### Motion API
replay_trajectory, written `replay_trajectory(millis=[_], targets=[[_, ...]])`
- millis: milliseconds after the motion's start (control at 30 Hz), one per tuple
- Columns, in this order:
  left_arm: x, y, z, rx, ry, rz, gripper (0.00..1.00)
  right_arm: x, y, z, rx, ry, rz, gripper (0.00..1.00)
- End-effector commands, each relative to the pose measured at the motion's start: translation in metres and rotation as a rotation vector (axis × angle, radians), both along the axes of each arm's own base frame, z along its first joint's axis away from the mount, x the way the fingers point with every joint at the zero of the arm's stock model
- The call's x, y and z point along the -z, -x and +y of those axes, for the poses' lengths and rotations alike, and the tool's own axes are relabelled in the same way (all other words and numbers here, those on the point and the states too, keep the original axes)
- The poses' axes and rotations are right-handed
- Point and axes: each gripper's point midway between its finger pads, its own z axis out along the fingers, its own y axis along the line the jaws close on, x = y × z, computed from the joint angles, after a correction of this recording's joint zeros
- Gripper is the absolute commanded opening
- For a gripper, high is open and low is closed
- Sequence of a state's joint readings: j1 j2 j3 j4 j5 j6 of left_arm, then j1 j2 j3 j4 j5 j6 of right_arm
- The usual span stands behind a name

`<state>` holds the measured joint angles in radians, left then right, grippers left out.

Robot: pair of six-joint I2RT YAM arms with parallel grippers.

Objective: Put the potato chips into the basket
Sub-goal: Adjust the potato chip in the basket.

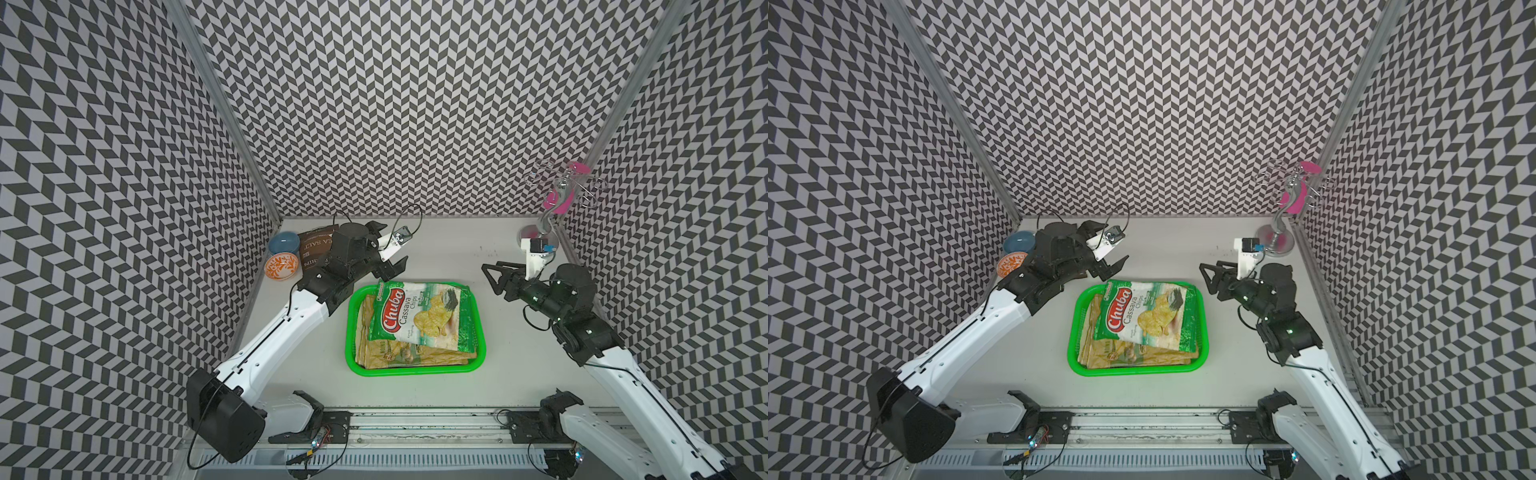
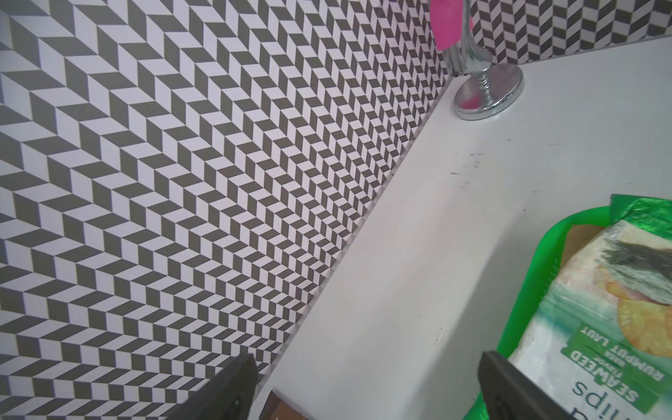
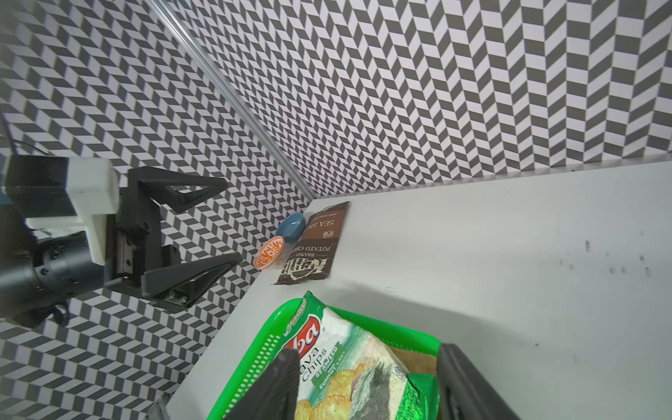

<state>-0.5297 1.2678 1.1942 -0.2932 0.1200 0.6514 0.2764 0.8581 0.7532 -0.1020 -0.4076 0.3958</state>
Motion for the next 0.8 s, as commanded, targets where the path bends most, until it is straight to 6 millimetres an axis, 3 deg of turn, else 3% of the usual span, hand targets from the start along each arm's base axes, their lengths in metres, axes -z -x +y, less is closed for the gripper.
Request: replay_trajectory(millis=[0, 133, 200, 300, 500, 567, 767], targets=[[0.034, 0.031, -0.01, 0.118, 0.015, 0.15, 0.98, 0.009, 0.006, 0.021, -0.135, -0.074, 0.028, 0.61], [0.078, 0.041, -0.003, 0.103, 0.001, 0.277, 0.91, 0.046, 0.012, 0.053, -0.254, -0.068, 0.132, 0.6], [0.087, 0.041, 0.007, 0.074, 0.018, 0.315, 0.91, 0.061, 0.015, 0.072, -0.293, -0.024, 0.167, 0.6], [0.088, 0.035, 0.031, -0.001, 0.081, 0.345, 0.93, 0.078, 0.017, 0.099, -0.342, 0.062, 0.208, 0.58], [0.064, 0.03, 0.084, -0.163, 0.215, 0.337, 0.99, 0.104, 0.014, 0.139, -0.417, 0.187, 0.261, 0.57], [0.067, 0.03, 0.101, -0.208, 0.243, 0.349, 0.99, 0.112, 0.013, 0.151, -0.437, 0.23, 0.272, 0.57], [0.104, 0.026, 0.147, -0.388, 0.274, 0.403, 0.99, 0.144, 0.015, 0.185, -0.495, 0.356, 0.301, 0.56]])
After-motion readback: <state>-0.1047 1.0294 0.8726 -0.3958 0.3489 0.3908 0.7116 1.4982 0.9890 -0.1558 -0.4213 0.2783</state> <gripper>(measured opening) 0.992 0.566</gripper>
